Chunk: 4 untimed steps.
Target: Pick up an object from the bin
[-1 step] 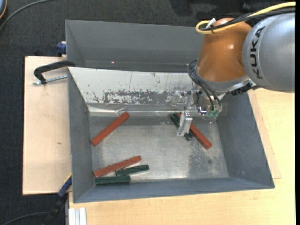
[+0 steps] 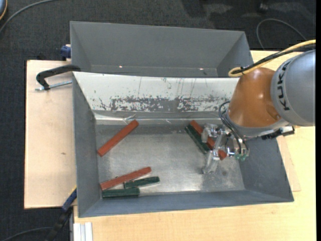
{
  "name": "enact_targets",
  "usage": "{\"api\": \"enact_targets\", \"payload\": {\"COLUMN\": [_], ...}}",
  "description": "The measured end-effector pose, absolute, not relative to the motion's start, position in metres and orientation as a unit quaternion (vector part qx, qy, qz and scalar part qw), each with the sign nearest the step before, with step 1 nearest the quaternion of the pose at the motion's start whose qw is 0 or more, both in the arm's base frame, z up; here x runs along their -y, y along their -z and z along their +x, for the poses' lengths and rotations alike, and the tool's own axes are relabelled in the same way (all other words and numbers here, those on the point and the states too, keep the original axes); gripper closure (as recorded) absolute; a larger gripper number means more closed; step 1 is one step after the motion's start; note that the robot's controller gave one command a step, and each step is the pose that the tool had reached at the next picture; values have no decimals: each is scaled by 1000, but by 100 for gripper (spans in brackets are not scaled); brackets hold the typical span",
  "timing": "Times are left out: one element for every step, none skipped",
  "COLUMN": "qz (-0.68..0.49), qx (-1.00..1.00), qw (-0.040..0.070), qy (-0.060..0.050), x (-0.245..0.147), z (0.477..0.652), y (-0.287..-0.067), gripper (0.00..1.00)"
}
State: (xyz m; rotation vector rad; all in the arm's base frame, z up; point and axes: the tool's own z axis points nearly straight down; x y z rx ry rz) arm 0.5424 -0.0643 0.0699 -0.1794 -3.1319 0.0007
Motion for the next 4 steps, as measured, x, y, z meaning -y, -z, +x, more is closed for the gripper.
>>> {"api": "enact_targets", "payload": {"qz": [-153, -153, -138, -134], "qx": [988, 988, 990, 991], "qw": [-1, -2, -3, -3], "qy": [1, 0, 1, 2], "x": [68, 69, 90, 40], "z": [501, 502, 496, 498], "y": [-71, -73, -73, -89], "gripper": [0, 100, 100, 100]}}
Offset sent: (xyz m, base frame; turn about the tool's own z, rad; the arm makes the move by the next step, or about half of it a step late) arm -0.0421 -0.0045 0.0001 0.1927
